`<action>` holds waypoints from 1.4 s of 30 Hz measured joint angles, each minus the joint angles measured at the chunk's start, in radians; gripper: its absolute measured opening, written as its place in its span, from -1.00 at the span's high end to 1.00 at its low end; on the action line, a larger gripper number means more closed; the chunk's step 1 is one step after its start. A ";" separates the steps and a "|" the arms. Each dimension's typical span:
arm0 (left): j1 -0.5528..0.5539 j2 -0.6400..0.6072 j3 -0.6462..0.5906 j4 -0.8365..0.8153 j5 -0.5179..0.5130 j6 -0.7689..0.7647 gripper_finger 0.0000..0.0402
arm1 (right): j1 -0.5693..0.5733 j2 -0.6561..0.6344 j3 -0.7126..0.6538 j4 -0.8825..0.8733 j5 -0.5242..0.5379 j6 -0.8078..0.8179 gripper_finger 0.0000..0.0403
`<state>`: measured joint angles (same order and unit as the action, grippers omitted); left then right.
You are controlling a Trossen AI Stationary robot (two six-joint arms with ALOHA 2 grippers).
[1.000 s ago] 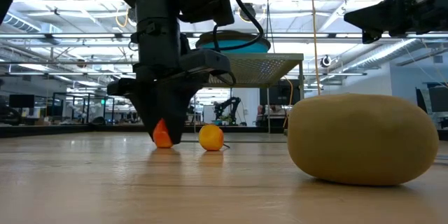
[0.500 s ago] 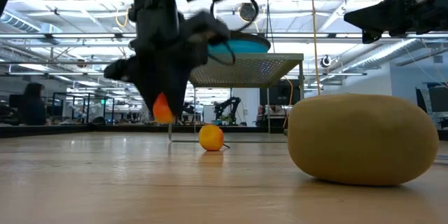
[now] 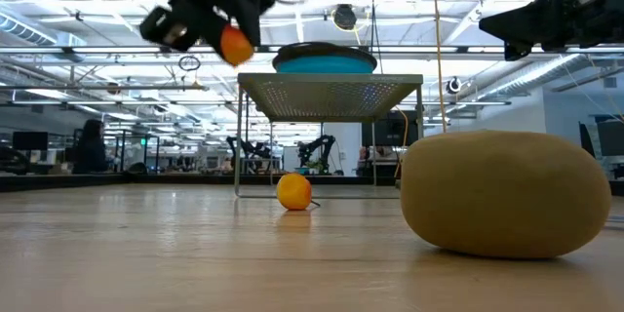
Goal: Pick & Place Fruit
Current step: Put the peach into the blue strainer bowl on the shelf
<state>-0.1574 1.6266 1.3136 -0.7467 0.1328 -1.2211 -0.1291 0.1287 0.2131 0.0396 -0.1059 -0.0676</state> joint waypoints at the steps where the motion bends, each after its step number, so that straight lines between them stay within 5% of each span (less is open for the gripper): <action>1: 0.000 -0.015 0.000 0.000 0.000 -0.007 0.46 | 0.000 0.000 0.000 0.000 0.000 0.000 1.00; 19: -0.002 -0.102 0.001 -0.005 -0.045 -0.029 0.46 | 0.000 0.000 0.000 0.000 0.000 0.000 1.00; 34: -0.068 -0.102 0.001 0.155 -0.347 0.680 0.46 | 0.000 0.000 0.000 -0.001 0.000 0.000 1.00; 42: -0.080 -0.102 0.001 0.184 -0.469 0.901 0.46 | 0.000 0.000 0.000 -0.008 0.000 -0.001 1.00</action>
<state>-0.2379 1.5246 1.3144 -0.5625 -0.3359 -0.3198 -0.1291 0.1291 0.2131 0.0319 -0.1059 -0.0685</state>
